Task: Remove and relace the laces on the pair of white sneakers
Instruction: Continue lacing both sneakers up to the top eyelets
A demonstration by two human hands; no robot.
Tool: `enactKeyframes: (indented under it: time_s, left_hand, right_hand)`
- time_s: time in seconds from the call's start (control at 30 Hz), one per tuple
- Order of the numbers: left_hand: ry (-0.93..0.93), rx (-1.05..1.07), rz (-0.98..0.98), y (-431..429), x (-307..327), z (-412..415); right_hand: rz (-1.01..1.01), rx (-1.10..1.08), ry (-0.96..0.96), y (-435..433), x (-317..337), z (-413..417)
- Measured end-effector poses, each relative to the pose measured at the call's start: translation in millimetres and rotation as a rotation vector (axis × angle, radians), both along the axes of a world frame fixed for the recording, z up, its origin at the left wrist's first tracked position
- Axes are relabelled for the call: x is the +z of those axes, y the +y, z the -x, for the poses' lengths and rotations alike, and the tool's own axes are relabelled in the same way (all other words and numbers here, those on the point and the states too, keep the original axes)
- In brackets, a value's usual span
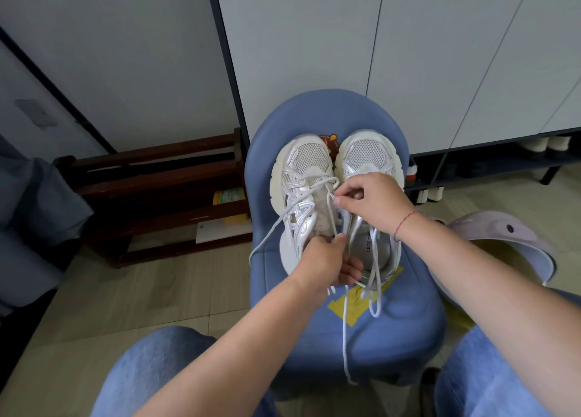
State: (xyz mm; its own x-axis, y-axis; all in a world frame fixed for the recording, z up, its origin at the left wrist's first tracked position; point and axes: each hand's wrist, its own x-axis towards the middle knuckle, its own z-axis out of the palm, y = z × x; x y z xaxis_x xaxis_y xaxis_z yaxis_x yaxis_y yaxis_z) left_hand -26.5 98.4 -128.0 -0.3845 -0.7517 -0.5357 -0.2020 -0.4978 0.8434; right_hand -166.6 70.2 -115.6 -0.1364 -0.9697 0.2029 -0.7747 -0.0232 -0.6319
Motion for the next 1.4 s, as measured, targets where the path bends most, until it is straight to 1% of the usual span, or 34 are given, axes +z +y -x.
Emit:
enactKeyframes:
  time_s: [0.1,0.17,0.37,0.47,0.53,0.67,0.73,0.77,0.87,0.9,0.93,1.0,1.07,1.13,1.2,1.33,1.4]
  left_hand:
    - [0.054,0.143,-0.089,-8,-4,8]
    - [0.054,0.149,-0.048,-6,-6,8]
    - [-0.108,-0.092,0.214,6,-4,-6]
    - [-0.213,-0.275,0.266,11,-7,-19]
    - [-0.261,-0.351,0.284,14,-10,-25]
    - [-0.23,-0.389,0.293,10,-6,-31]
    - [-0.214,-0.339,0.363,3,2,-35]
    - [-0.221,-0.263,0.436,-3,6,-38]
    - [-0.231,0.115,0.664,-34,10,-50]
    - [-0.227,0.205,0.693,-45,9,-53]
    - [-0.247,0.239,0.703,-54,6,-56]
    - [-0.341,0.183,0.653,-66,-3,-57]
    - [-0.386,0.111,0.55,-73,-13,-56]
    - [-0.384,0.098,0.495,-76,-21,-55]
    - [-0.359,0.109,0.486,-77,-25,-56]
    - [-0.331,0.079,0.592,-71,-9,-61]
    - [-0.305,0.05,0.668,-67,1,-63]
  right_hand:
    - [0.007,0.003,-0.009,0,-1,1]
    - [0.006,0.007,-0.015,0,-1,1]
    - [-0.003,0.021,-0.008,-3,-2,3]
    - [-0.01,0.015,0.003,-2,-1,2]
    - [-0.017,0.009,0.007,-2,-1,1]
    - [-0.017,-0.006,0.008,-2,-1,0]
    - [-0.016,-0.009,0.001,-1,0,-1]
    - [-0.014,-0.012,-0.001,-1,0,-2]
    - [0.0,-0.023,0.009,1,1,-4]
    - [0.006,-0.024,0.013,2,1,-4]
    - [0.011,-0.024,0.016,2,1,-5]
    - [0.025,-0.018,0.023,3,1,-6]
    - [0.041,-0.016,0.055,4,0,-6]
    - [0.056,-0.011,0.088,4,-1,-6]
    - [0.066,0.001,0.102,5,-1,-6]
    - [0.116,0.001,0.124,7,1,-10]
    - [0.14,0.057,0.085,10,9,-19]
